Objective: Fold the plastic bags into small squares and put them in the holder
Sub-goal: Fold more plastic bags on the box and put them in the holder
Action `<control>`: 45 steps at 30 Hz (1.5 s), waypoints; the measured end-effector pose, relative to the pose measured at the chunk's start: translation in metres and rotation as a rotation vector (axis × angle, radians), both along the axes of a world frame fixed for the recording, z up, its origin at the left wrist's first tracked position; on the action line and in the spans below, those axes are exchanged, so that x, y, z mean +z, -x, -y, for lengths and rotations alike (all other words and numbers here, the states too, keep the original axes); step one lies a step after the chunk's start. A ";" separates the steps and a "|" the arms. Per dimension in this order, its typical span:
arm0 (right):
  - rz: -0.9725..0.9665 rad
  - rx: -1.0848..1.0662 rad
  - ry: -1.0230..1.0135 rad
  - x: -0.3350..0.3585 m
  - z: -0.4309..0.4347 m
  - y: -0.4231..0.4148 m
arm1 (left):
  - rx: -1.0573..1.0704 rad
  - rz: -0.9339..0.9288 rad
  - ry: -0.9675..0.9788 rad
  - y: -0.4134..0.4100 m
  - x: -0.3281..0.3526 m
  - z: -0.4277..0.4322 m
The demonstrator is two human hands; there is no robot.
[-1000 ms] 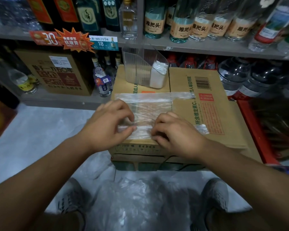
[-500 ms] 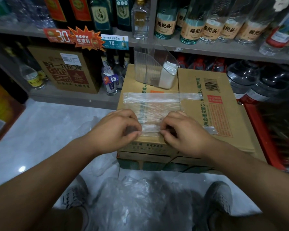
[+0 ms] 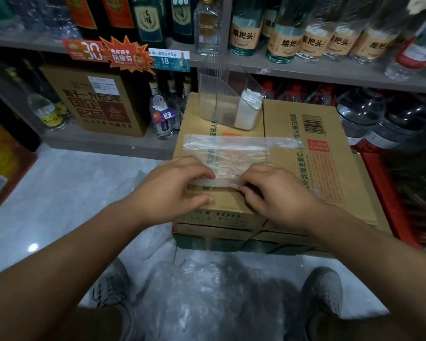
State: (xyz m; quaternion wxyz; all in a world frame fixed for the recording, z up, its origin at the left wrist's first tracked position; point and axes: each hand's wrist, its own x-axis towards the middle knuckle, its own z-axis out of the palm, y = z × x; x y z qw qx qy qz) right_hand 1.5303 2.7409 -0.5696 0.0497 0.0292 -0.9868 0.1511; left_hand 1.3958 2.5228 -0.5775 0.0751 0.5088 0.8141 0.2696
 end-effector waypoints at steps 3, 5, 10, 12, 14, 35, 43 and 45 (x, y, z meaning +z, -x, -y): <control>-0.004 -0.034 0.008 0.009 0.000 -0.001 | 0.042 -0.018 -0.060 0.003 0.001 -0.002; 0.009 -0.058 -0.022 0.015 0.001 -0.002 | 0.098 0.041 -0.088 0.004 0.004 -0.002; -0.040 -0.130 -0.011 0.030 0.001 0.003 | 0.269 0.246 -0.165 0.002 0.011 -0.008; -0.083 -0.152 -0.001 0.038 -0.002 0.011 | 0.361 0.305 -0.192 0.006 0.013 -0.013; -0.127 -0.170 -0.008 0.044 -0.009 0.024 | 0.455 0.381 -0.210 0.010 0.015 -0.017; 0.026 -0.247 0.078 0.006 -0.039 0.095 | 0.653 0.400 -0.006 0.037 0.013 -0.025; 0.061 -0.210 0.212 0.003 -0.036 0.073 | 0.511 0.023 0.006 0.018 0.011 -0.024; 0.060 -0.209 0.196 0.002 -0.037 0.069 | 0.304 -0.100 0.072 0.013 0.010 -0.027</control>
